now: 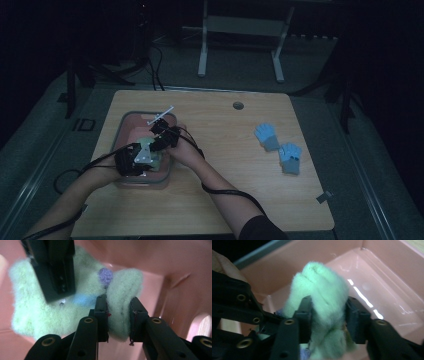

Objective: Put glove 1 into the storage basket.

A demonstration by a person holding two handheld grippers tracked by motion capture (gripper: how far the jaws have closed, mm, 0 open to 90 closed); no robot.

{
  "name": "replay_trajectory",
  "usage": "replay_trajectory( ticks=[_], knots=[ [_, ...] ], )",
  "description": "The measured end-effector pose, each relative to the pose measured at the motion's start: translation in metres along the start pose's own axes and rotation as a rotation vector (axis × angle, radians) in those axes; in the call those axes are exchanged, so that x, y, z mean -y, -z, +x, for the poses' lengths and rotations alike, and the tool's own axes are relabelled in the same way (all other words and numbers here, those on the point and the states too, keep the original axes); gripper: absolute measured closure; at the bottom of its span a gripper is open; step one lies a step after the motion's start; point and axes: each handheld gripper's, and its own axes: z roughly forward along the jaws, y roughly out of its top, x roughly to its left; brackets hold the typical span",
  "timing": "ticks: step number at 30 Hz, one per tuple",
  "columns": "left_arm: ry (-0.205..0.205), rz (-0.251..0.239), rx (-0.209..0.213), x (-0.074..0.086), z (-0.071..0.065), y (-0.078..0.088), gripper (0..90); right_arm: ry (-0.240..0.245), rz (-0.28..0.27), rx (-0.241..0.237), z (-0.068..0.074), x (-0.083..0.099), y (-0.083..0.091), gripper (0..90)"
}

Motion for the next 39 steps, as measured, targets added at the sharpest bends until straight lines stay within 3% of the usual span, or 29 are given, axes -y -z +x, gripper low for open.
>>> replay_trajectory(
  ticks=[2,5,7,11,12,17,22,30,39],
  knots=[
    [0.004,0.031,0.027,0.001,0.002,-0.006,71.9,0.005,-0.005,0.024,0.0,0.001,0.002,52.4],
    [0.026,0.033,0.049,-0.002,0.006,-0.008,68.6,-0.002,-0.012,0.022,-0.001,0.002,0.005,49.7],
    [0.044,0.038,0.058,-0.003,0.008,-0.007,61.2,0.001,-0.018,0.018,-0.002,0.004,0.008,48.2],
    [0.079,0.015,0.044,-0.004,0.009,0.0,46.2,-0.016,-0.037,-0.001,-0.003,0.006,0.014,47.4],
    [0.079,0.015,0.044,-0.004,0.009,0.0,45.5,-0.016,-0.037,-0.001,-0.003,0.006,0.014,47.4],
    [0.179,-0.041,0.022,-0.003,0.012,0.015,37.7,-0.03,-0.075,-0.042,-0.002,0.009,0.027,45.3],
    [0.22,-0.077,0.019,-0.005,0.009,0.027,36.6,-0.001,-0.095,-0.05,0.004,0.013,0.04,42.8],
    [0.231,-0.109,0.019,-0.015,0.002,0.037,36.7,0.014,-0.121,-0.041,0.004,0.022,0.063,42.0],
    [0.224,-0.155,0.03,-0.042,-0.008,0.044,39.1,0.015,-0.145,-0.014,-0.002,0.047,0.096,41.0]
  ],
)
